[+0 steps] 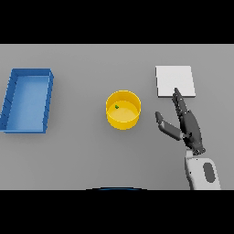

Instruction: Pick up the red beaker and tilt it to pour out 1 green nut into yellow bowl. Pick up the yellow bowl and place it on the metallic measuring scale.

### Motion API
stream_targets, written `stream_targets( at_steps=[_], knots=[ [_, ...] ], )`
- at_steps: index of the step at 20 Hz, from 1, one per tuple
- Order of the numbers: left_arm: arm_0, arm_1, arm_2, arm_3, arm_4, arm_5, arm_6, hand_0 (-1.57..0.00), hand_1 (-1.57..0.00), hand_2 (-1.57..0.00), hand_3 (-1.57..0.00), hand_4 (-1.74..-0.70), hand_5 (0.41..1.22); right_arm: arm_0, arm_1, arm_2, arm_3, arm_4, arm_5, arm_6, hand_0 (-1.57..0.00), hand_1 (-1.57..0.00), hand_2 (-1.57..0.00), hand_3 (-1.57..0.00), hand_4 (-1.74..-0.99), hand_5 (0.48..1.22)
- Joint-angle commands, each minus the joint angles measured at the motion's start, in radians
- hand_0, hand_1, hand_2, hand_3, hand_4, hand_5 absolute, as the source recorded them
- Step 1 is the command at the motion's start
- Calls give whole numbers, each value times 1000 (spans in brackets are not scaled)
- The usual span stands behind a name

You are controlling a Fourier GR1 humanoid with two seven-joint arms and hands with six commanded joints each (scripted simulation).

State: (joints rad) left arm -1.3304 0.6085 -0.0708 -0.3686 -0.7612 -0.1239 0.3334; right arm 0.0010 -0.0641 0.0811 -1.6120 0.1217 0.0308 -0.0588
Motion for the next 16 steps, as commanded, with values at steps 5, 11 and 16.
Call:
stream_targets(
  at_steps=[5,11,16],
  knots=[
    [214,-23,97,-87,140,69,99,-1571,-1570,-1570,-1418,-1739,1221,2,-21,1,2,17,2,-20,1,1,1,1,-1307,677],
    [460,-33,138,-326,238,105,199,-1571,-1571,-1571,-1478,-1740,1221,4,-26,9,21,29,9,-42,1,1,1,1,-1307,714],
    [620,-48,138,-542,278,124,261,-1571,-1571,-1571,-1340,-1738,1221,24,-20,21,9,54,-8,-46,1,1,1,1,-1327,724]
  ],
)
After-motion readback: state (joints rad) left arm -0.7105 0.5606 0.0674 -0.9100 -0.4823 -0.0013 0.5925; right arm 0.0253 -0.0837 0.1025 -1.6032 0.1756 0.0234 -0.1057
